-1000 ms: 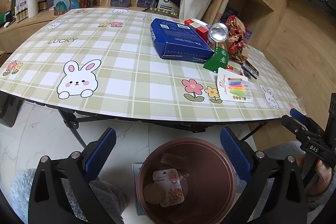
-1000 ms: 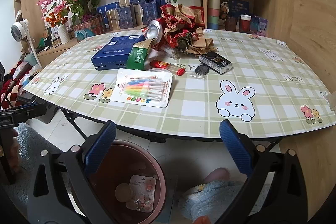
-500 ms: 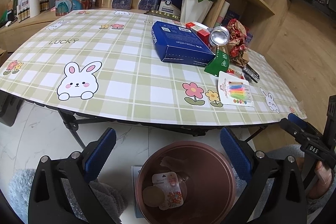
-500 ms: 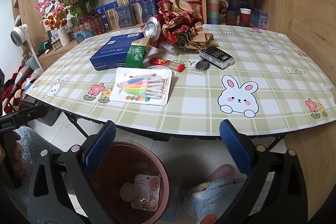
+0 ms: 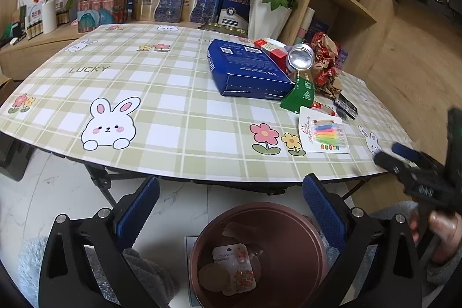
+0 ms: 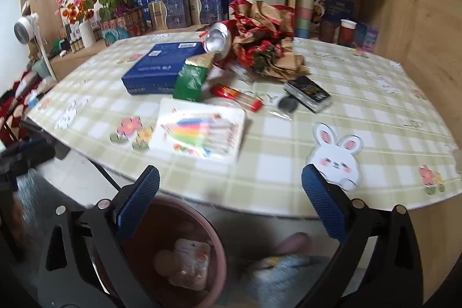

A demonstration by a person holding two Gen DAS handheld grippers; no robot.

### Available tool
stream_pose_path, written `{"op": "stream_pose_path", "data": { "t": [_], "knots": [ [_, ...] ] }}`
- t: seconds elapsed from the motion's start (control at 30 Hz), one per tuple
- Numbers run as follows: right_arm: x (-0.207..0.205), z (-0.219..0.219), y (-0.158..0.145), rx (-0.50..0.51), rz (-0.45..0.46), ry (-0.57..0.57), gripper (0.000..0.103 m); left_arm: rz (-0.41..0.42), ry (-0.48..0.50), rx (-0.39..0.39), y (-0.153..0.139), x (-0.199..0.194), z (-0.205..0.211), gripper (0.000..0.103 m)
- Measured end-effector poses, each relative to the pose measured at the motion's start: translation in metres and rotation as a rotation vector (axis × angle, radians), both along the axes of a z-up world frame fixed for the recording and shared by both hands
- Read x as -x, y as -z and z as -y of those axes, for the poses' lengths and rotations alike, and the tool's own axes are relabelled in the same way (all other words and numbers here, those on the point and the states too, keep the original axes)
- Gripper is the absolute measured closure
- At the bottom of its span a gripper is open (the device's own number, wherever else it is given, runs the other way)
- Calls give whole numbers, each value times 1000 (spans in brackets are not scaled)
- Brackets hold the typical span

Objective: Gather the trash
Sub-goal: 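Move the right gripper to the candle card on the table, then grasp the candle card with the right gripper while the left gripper grasps the blue luckin coffee box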

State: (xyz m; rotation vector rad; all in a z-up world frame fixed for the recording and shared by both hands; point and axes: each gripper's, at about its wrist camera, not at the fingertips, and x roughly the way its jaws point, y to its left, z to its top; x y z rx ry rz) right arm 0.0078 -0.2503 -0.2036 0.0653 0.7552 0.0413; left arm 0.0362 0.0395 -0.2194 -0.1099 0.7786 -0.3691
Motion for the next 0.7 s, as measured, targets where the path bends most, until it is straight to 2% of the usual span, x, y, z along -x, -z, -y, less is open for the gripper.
{"op": "stream_pose_path", "data": {
  "t": [0.1, 0.17, 0.3, 0.47, 0.6, 0.7],
  "knots": [
    [-22, -9, 2, -12, 9, 25, 8, 12, 5, -16, -1, -1, 5, 6],
    [-38, -19, 5, 6, 4, 33, 13, 25, 5, -19, -2, -1, 7, 6],
    [-65, -32, 18, 14, -54, 62, 17, 33, -7, -1, -4, -3, 5, 6],
    [-80, -40, 36, 40, -112, 111, 18, 33, -26, 24, -4, -7, -1, 6],
    [-82, -43, 38, 62, -98, 126, 17, 14, -36, 43, -1, -12, -4, 6],
    [-80, -38, 35, 33, -97, 127, 19, 9, -34, 56, 0, -13, -5, 6]
  ]
}}
